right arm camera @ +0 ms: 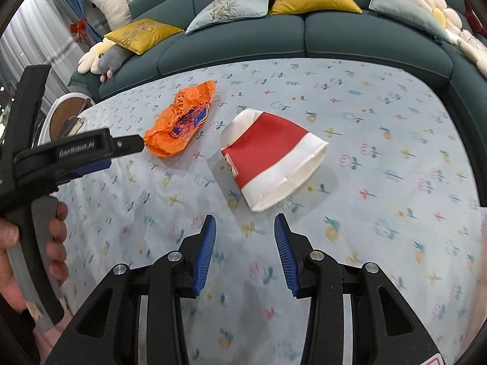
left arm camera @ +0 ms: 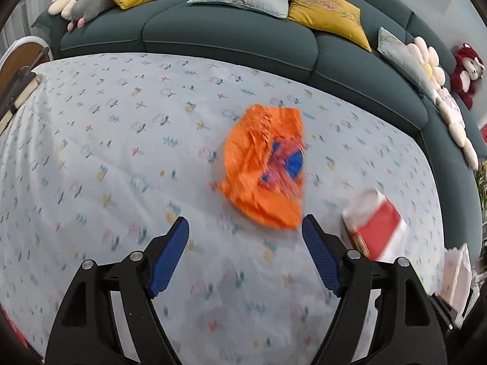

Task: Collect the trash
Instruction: 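Move both grippers back over the orange bag and last cup, then grasp the orange plastic bag with the left gripper while the right gripper grasps the last red cup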

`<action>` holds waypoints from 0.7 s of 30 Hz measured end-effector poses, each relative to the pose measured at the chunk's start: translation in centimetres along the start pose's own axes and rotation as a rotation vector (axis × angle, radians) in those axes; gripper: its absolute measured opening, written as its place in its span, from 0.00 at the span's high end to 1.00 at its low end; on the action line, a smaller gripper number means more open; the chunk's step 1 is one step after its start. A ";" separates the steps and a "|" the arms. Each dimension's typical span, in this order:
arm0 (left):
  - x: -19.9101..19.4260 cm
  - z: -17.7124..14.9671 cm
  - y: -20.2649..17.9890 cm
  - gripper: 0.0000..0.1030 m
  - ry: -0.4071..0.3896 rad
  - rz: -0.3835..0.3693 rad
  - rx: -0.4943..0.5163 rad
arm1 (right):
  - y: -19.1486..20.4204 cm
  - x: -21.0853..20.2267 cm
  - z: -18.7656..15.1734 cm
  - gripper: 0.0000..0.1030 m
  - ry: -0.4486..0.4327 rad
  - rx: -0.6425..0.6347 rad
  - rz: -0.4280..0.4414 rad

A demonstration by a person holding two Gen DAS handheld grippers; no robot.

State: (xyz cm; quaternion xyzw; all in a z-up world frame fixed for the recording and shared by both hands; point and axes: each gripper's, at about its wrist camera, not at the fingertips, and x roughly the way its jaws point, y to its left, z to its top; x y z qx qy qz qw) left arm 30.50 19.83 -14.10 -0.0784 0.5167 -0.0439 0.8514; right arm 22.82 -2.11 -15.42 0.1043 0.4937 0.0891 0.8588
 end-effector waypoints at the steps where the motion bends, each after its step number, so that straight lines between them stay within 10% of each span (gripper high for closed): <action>1: 0.5 0.4 0.1 0.29 0.001 0.001 0.000 | 0.0 0.6 0.3 0.62 0.001 0.002 0.005; 8: 3.9 2.3 -0.1 0.31 0.025 -0.016 0.000 | -0.3 2.8 1.4 0.62 0.008 0.002 0.028; 15: 5.3 2.2 -1.1 0.75 0.056 -0.053 0.021 | 0.0 3.4 1.9 0.75 -0.009 -0.001 0.063; 21: 4.7 1.0 -2.5 0.84 0.038 -0.043 0.054 | 0.2 3.3 2.1 0.87 -0.024 0.005 0.072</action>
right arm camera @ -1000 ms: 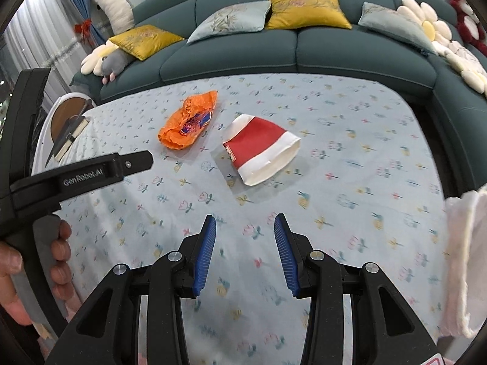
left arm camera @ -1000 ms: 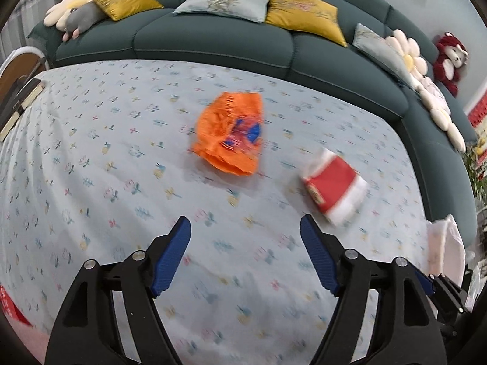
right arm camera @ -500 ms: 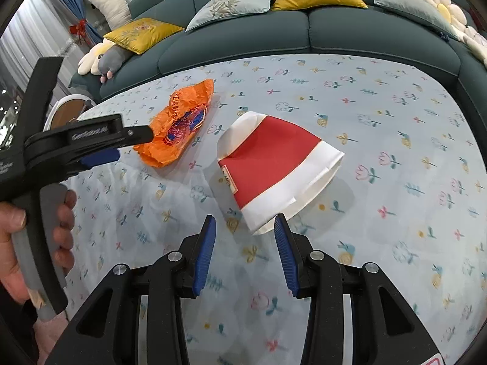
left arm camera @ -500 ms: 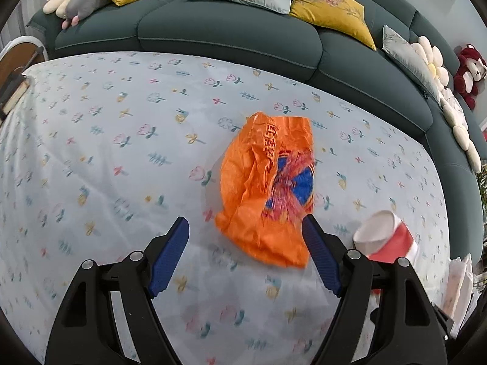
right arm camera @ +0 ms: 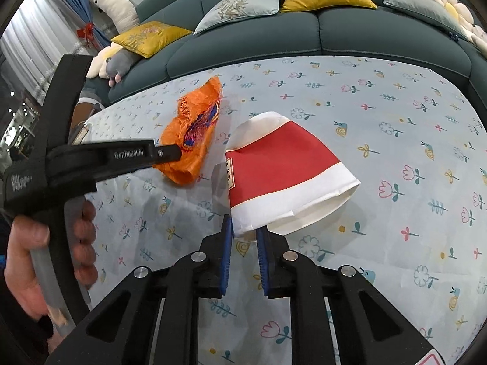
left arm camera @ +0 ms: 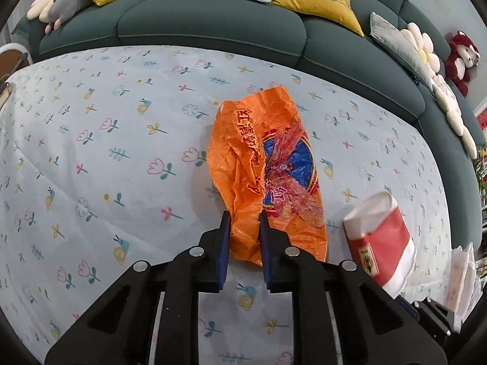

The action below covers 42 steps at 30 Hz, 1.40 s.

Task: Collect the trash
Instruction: 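Grasp the orange plastic bag with the left gripper while the right gripper grasps the last red cup, then carry the orange bag and red cup into the bin and open both grippers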

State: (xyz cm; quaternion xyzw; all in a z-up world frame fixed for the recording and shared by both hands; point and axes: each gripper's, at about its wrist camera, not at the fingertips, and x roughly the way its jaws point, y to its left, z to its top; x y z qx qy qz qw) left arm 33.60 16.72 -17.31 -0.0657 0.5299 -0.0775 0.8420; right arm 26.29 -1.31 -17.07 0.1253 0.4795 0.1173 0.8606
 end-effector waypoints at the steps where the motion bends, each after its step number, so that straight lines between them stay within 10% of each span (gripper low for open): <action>1: -0.2 -0.2 -0.2 0.85 -0.003 0.000 0.001 | 0.0 -0.2 0.1 0.88 -0.006 0.001 0.001; 20: -8.2 -4.7 -10.0 0.86 -0.059 -0.098 0.083 | -2.8 -11.3 -1.4 0.95 -0.155 0.062 -0.066; 42: -15.4 -13.2 -28.2 0.86 -0.103 -0.244 0.348 | -15.1 -29.7 -9.6 0.95 -0.376 0.235 -0.230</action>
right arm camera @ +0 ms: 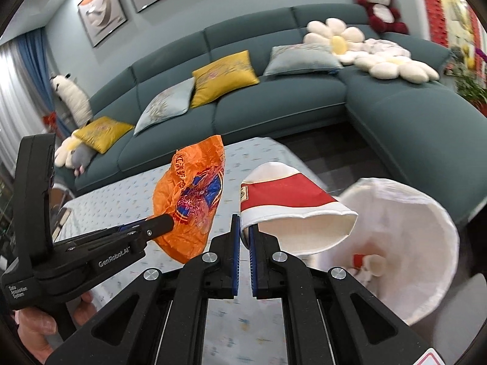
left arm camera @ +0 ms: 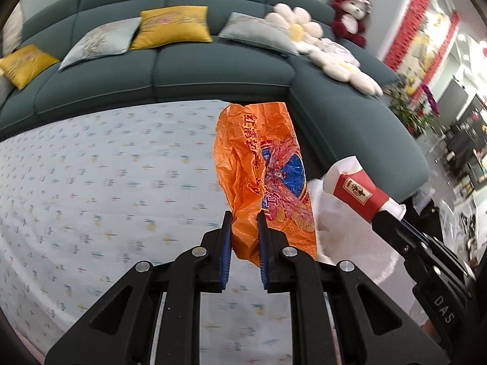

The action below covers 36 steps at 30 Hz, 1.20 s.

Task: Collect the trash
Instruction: 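Carry the orange bag and red cup into the bin and open both grippers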

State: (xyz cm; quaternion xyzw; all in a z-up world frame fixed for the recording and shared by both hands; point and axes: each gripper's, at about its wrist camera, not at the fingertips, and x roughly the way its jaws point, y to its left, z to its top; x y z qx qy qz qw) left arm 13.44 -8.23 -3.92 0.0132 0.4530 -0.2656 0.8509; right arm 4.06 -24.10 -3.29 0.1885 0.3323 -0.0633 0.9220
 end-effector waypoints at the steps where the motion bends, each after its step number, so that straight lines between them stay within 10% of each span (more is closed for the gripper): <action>1: 0.0 0.0 -0.6 0.86 0.000 -0.003 0.009 | -0.7 -0.4 -0.1 0.95 -0.006 0.009 -0.007; 23: 2.9 -1.8 -13.5 0.83 0.076 -0.111 0.188 | -11.4 -4.4 -1.8 0.95 -0.042 0.151 -0.118; 27: 3.5 -1.9 -14.0 0.52 0.093 -0.106 0.169 | -11.9 -4.1 -1.8 0.95 -0.039 0.161 -0.124; 36: 3.7 -1.9 -13.4 0.49 0.089 -0.085 0.158 | -12.0 -3.2 -1.7 0.95 -0.023 0.163 -0.123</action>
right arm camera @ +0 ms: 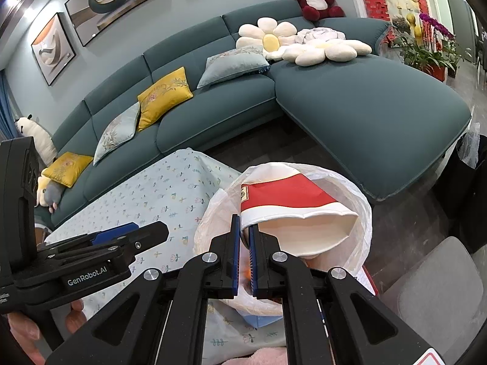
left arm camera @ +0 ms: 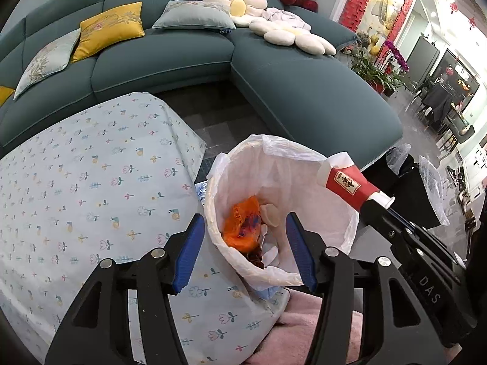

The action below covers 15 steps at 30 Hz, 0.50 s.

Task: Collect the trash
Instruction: 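Carry the orange bag and red cup into the bin and open both grippers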

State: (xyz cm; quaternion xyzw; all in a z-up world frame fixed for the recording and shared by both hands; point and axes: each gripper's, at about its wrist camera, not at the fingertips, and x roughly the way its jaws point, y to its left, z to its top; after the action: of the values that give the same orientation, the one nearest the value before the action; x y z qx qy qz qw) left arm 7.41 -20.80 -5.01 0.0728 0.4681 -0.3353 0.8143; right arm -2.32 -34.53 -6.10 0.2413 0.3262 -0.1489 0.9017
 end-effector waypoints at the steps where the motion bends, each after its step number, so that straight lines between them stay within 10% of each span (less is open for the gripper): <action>1: 0.0 -0.1 0.2 0.49 0.000 0.004 -0.002 | 0.2 0.2 0.1 0.95 0.003 -0.003 0.003; 15: -0.7 -0.4 2.2 0.44 -0.015 0.039 -0.040 | 2.5 1.0 1.0 0.90 0.017 -0.060 0.013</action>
State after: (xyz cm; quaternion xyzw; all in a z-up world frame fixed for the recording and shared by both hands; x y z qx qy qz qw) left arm 8.29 -18.59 -5.09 0.0633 0.4672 -0.3106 0.8254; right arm -0.02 -33.02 -5.23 0.2175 0.3368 -0.1312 0.9067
